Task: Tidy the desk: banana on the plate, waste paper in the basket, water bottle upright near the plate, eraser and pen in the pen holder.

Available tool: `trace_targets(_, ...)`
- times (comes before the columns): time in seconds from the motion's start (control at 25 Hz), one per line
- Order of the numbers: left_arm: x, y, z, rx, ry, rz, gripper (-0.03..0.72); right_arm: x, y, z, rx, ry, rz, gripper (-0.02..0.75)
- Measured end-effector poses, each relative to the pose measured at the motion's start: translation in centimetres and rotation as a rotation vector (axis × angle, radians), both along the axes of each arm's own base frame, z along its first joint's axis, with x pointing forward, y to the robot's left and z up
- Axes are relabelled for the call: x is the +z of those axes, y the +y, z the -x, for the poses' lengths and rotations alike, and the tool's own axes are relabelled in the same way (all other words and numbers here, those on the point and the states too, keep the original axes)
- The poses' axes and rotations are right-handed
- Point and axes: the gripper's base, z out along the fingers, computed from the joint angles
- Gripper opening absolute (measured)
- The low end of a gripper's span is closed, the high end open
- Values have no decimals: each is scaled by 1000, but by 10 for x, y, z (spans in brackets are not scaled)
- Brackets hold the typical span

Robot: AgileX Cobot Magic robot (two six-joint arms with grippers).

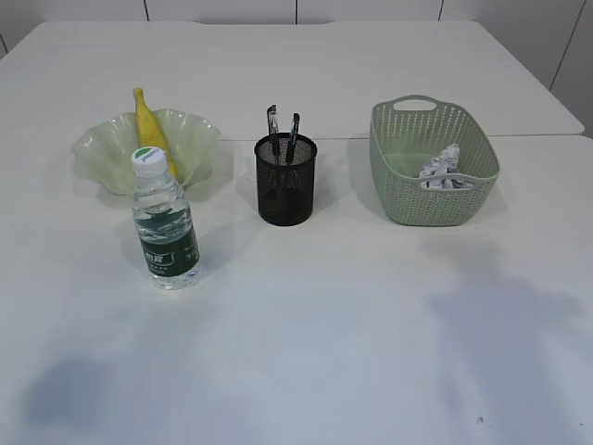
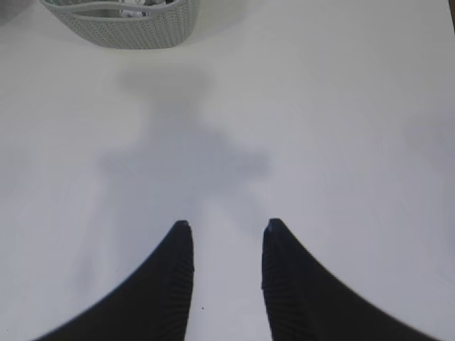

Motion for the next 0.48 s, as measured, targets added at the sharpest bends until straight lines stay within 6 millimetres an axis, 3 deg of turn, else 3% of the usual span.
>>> trace_targets(0.48, 1, 3, 56, 1, -94, 8, 519, 20, 3, 31, -2, -58, 0, 247)
